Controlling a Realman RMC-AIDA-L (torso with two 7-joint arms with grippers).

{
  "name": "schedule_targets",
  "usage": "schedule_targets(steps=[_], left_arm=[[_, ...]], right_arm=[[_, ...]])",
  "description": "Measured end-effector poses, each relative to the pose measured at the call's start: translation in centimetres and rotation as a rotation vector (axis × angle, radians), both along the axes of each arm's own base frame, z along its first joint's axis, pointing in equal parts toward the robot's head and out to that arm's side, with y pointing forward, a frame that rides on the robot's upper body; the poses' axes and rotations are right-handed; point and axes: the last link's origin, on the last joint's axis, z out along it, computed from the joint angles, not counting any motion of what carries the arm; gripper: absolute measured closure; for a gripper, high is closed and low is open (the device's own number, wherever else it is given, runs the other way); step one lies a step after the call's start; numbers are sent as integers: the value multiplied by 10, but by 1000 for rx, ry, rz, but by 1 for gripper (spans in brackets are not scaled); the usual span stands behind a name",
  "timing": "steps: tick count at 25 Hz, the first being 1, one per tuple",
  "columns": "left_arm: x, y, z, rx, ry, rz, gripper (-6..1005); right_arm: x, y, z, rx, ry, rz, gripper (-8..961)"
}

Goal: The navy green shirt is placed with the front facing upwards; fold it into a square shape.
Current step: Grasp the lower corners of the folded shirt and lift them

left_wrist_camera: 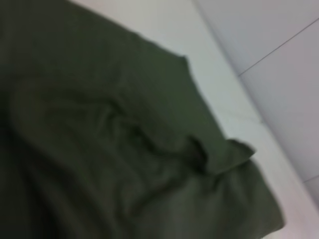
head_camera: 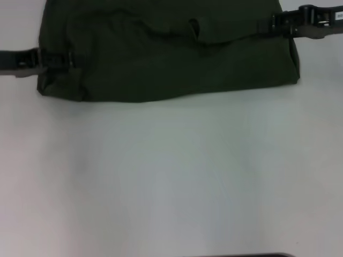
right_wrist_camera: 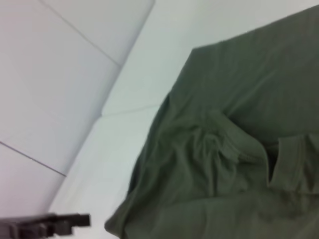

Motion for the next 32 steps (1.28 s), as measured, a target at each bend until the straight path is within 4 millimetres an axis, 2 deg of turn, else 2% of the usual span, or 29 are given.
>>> schedule_targets(steps=[7, 17, 26, 32], left_arm=[[-7, -8, -6, 38, 118, -112, 337], [-30, -12, -4, 97, 233, -118, 335], [-30, 1, -36, 100, 387, -158, 334], [-24, 7, -42, 105, 413, -183, 333]], right_arm=[[3, -11, 12, -37, 48, 2, 447], [2, -12, 17, -47, 68, -13, 446], [0, -11, 16, -47, 69, -11, 446], [2, -12, 16, -47, 70, -19, 446]])
